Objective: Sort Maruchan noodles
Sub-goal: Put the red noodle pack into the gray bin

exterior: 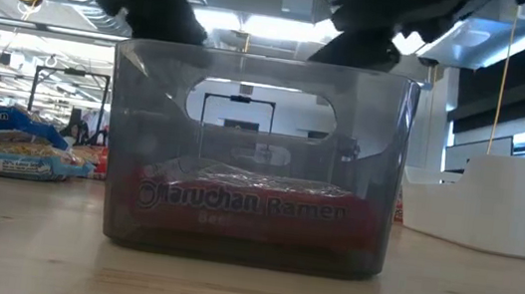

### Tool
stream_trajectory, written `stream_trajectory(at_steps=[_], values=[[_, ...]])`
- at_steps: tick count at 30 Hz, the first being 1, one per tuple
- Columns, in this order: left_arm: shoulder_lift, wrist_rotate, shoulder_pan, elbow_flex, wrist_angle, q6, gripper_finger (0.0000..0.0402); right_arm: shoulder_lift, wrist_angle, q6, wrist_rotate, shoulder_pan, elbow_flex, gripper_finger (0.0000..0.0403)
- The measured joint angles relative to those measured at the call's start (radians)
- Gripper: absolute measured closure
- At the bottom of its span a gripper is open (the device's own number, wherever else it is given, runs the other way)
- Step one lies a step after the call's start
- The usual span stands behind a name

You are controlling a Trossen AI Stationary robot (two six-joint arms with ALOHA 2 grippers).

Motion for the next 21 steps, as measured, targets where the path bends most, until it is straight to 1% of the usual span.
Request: stream_trajectory(at_steps=[5,12,16,21], values=[[0.001,-0.102,-0.045,-0.034,0.012,-0.037,0.0244,0.136,-0.103,-0.014,-0.011,-0.021,0.13,0.016],[0.001,-0.128,-0.056,-0.038,0.012,-0.015,0.0243,0.306,-0.239,-0.032,-0.023,-0.038,0.33,0.016],[0.001,-0.135,-0.056,-0.039,0.013,-0.01,0.0243,0.378,-0.241,-0.031,-0.029,-0.04,0.378,0.016],[0.001,-0.141,-0.056,-0.039,0.01,-0.008,0.0243,0.437,-0.219,-0.029,-0.03,-0.039,0.39,0.016]])
